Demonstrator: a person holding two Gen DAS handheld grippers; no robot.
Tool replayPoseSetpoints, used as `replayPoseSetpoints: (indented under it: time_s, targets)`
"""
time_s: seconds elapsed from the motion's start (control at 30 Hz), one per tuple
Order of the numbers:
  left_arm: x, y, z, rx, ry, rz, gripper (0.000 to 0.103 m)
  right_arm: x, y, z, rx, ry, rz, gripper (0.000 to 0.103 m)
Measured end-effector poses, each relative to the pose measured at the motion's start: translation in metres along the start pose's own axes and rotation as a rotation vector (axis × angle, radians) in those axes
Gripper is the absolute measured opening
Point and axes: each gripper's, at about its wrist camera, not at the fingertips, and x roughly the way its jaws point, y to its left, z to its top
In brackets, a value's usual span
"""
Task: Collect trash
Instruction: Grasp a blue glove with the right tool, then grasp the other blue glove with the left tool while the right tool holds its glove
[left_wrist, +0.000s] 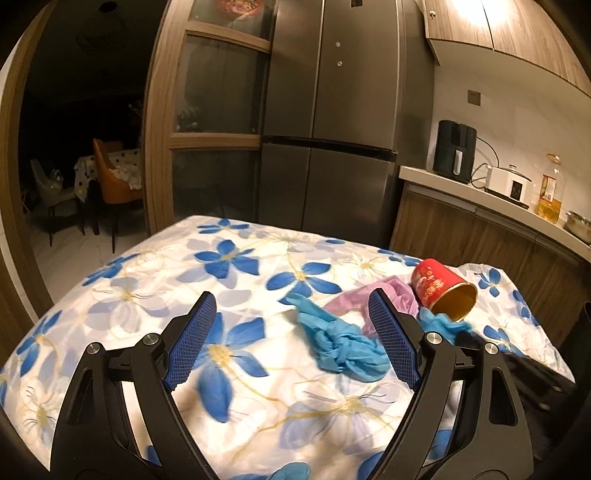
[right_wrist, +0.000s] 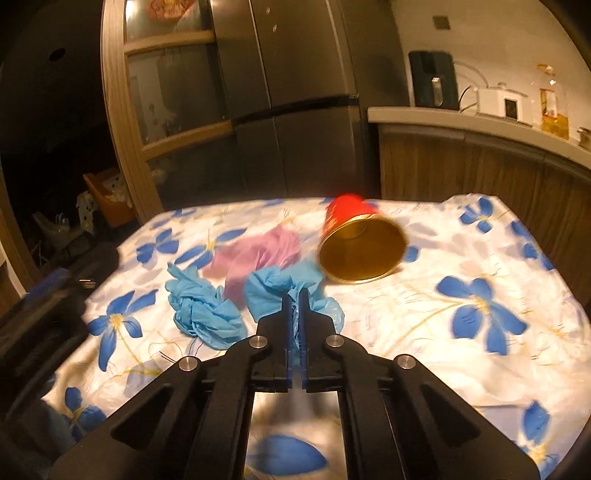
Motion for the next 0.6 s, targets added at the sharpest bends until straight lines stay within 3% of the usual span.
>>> replayPoseSetpoints:
  time_s: [0.2,0.4,0.6]
  targets:
    - [0.024,-0.016,-0.004,0.008,0.077,-0.016,0.073,-0.043,-0.024,0.012,0.048,-0.087,-0.006,0.003]
    - [0.04,-0.023,-0.009,0.027,0.148,-0.017,0.051,-0.068,-0.043,0.016,0.094,-0.126,-0.011,0.003]
    - [0.058,-0.02,-0.014,0.011,0.236,-0.036,0.023,-0.084,-0.049,0.014,0.106,-0.144,-0.018,0.003]
